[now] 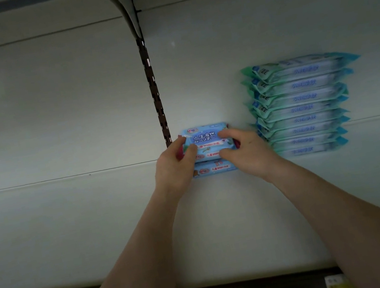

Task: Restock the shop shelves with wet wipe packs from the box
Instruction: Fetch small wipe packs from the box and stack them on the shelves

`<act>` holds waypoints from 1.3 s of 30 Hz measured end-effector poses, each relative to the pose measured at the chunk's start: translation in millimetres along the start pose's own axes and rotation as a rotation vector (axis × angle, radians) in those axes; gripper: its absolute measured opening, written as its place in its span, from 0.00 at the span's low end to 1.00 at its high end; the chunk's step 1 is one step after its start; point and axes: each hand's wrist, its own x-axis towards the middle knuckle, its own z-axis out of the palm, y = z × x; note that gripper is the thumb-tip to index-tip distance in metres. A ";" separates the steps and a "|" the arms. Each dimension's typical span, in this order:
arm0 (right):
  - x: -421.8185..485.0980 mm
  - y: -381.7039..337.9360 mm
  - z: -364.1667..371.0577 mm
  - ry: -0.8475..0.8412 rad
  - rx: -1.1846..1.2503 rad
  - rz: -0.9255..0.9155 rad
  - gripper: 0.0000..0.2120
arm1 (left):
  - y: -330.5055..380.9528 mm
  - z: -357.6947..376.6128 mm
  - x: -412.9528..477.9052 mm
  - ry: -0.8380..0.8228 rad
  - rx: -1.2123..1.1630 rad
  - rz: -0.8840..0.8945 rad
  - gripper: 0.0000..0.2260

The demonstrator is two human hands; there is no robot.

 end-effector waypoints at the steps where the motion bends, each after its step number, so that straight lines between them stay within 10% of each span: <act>1: 0.1 1.2 -0.5 0.001 -0.026 -0.002 0.20 | 0.6 0.2 -1.0 -0.016 0.010 -0.003 0.22; 8: 2.4 6.3 -3.5 -0.107 -0.200 -0.045 0.25 | -6.1 -1.6 -0.1 -0.131 0.253 0.021 0.33; 39: -16.8 -17.6 -18.1 0.049 -0.857 -0.029 0.22 | -10.9 25.5 -4.1 -0.044 0.396 0.183 0.26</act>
